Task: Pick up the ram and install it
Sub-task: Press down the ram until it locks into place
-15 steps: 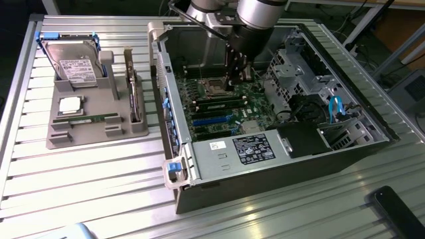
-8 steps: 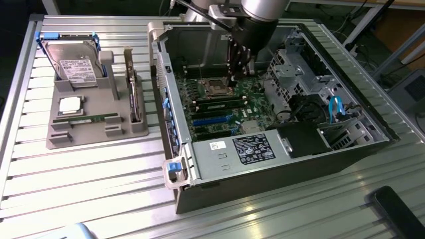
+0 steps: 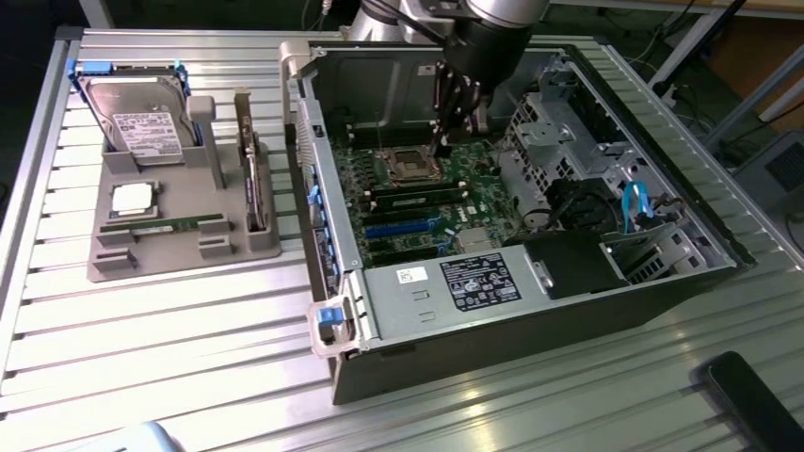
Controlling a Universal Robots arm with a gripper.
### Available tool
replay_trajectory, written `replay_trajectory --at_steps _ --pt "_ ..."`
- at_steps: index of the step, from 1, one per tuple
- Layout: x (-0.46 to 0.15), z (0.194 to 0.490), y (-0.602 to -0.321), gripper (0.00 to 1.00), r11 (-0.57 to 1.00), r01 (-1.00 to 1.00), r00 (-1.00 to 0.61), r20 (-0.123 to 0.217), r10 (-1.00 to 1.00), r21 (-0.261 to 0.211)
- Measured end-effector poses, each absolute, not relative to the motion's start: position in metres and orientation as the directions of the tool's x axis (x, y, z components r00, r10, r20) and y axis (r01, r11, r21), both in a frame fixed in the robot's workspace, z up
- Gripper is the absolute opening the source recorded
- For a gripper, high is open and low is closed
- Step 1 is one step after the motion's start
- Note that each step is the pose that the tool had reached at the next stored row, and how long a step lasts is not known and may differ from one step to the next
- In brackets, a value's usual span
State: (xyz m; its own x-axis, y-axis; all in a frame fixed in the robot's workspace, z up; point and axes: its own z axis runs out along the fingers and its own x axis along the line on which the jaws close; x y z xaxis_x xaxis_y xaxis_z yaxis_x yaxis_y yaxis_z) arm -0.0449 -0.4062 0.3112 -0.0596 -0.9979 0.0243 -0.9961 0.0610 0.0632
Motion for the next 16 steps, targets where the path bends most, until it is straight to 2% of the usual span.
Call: replay_trajectory --at_steps 14,16 --pt "-0.0449 0.3113 -0.4062 0.11 0.061 -0.996 -0.06 0.024 -0.998 0.063" --pt "-0.0449 0.3113 -0.4062 0.11 0.101 -0.993 -0.1 0.024 -0.995 0.063"
